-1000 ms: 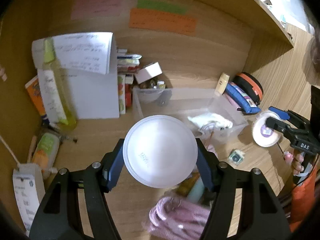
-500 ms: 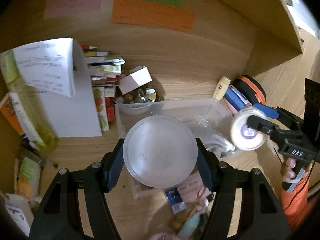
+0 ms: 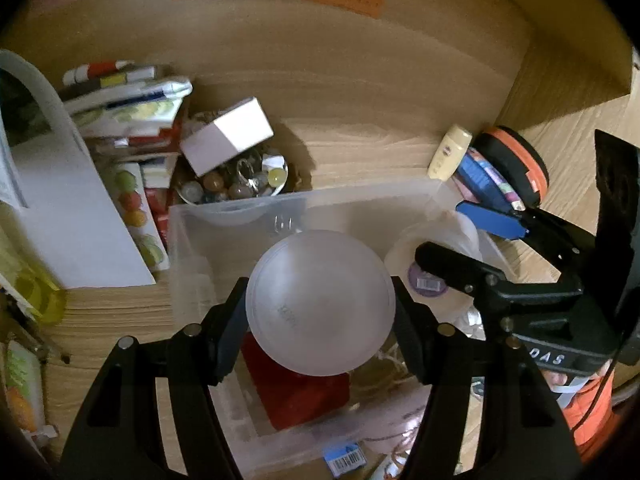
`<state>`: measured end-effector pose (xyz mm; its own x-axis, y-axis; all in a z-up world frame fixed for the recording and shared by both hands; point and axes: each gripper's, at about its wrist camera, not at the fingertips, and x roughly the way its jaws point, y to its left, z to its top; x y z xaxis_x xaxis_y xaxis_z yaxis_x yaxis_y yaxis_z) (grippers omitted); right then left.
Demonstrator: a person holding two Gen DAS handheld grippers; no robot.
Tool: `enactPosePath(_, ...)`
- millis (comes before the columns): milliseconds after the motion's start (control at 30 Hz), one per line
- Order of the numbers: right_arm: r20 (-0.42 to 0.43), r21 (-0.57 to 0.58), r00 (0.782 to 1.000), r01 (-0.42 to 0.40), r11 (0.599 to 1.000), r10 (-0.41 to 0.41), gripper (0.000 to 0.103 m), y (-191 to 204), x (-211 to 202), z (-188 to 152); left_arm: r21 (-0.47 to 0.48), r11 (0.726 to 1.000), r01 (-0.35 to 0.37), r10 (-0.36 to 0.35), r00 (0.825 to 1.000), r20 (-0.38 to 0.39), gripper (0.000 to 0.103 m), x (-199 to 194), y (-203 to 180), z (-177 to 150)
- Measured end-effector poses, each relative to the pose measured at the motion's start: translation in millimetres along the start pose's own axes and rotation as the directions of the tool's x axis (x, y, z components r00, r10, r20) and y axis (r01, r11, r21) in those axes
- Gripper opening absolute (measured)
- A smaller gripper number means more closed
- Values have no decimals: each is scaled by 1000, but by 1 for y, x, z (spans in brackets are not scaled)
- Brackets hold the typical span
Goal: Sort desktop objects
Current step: 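Lower the jar and container into the clear box and open both tools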
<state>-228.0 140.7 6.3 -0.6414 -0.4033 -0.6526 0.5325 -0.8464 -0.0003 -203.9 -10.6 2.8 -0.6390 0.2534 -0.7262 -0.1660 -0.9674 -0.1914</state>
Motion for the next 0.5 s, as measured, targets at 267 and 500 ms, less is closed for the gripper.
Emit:
enactPosePath(267,-28,-26,1000,13,1000,-13,62,0,13,-6,12,1000,-10,11,999,-36,65,16,-1,-2)
enactPosePath(500,-26,-50,999,23,998,-24,63,2,16,-10,52,995,-80,81,996,-22,65,20,-3,-5)
